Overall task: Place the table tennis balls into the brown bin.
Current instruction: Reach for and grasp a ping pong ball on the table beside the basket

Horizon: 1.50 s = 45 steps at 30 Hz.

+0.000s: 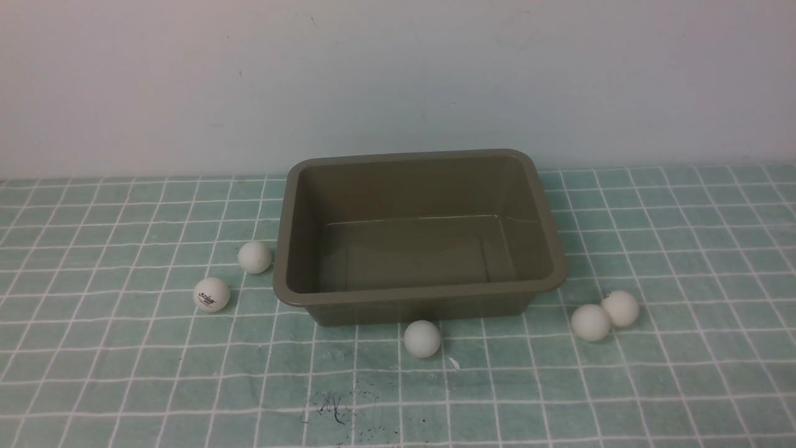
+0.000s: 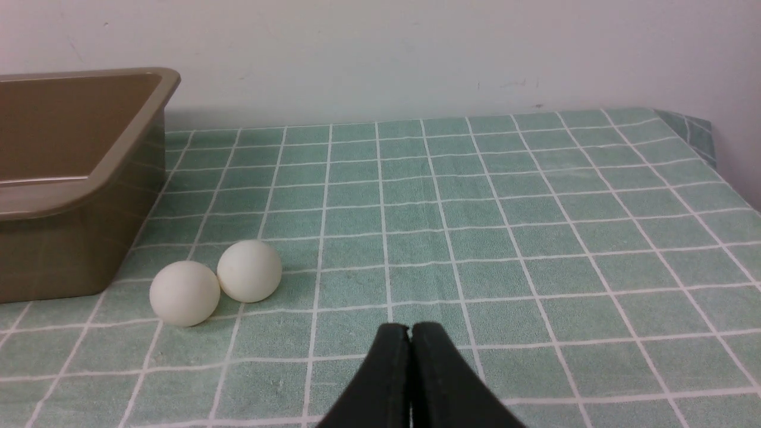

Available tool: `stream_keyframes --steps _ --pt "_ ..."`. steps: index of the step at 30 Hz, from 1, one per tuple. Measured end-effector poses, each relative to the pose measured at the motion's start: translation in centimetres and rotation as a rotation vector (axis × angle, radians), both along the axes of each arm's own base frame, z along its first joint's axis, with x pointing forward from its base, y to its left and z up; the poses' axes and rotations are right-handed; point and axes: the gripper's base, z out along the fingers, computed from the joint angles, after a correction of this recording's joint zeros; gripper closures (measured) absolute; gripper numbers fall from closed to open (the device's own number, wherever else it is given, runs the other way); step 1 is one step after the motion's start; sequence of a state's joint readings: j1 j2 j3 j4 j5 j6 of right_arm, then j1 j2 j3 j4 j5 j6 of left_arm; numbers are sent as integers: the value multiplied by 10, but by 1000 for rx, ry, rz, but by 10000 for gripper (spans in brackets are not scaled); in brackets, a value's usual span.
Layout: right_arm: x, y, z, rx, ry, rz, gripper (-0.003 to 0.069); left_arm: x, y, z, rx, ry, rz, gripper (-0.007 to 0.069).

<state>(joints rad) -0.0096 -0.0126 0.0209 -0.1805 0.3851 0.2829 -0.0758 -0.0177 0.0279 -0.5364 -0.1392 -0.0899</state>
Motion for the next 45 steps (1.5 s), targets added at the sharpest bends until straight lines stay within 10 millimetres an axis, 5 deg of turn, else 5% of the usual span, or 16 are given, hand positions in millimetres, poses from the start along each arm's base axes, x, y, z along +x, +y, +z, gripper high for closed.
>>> stream_keyframes --steps 6,9,12,17,22,27,30,36,40,45 --pt "2 3 5 144 -88 12 668 -9 14 29 -133 -244 123 629" --pt "2 5 20 411 -257 24 668 -11 7 68 -100 -211 41 629" --pt "1 4 31 577 -375 26 668 9 -14 109 56 63 -143 629" --pt "0 2 37 551 -447 28 668 69 -40 125 302 591 -428 629" --pt "0 3 36 570 -401 28 668 152 -46 86 494 1034 -600 629" --pt "-2 11 57 527 -123 53 668 197 -43 54 561 1217 -602 629" --pt "2 16 77 385 136 82 668 220 -39 51 603 1237 -564 629" --pt "21 19 118 245 293 143 668 254 -35 41 682 1189 -491 617" --pt "30 23 127 234 303 185 668 277 -34 22 708 1126 -430 512" --pt "34 26 127 248 317 216 668 304 -35 -10 675 1160 -410 260"
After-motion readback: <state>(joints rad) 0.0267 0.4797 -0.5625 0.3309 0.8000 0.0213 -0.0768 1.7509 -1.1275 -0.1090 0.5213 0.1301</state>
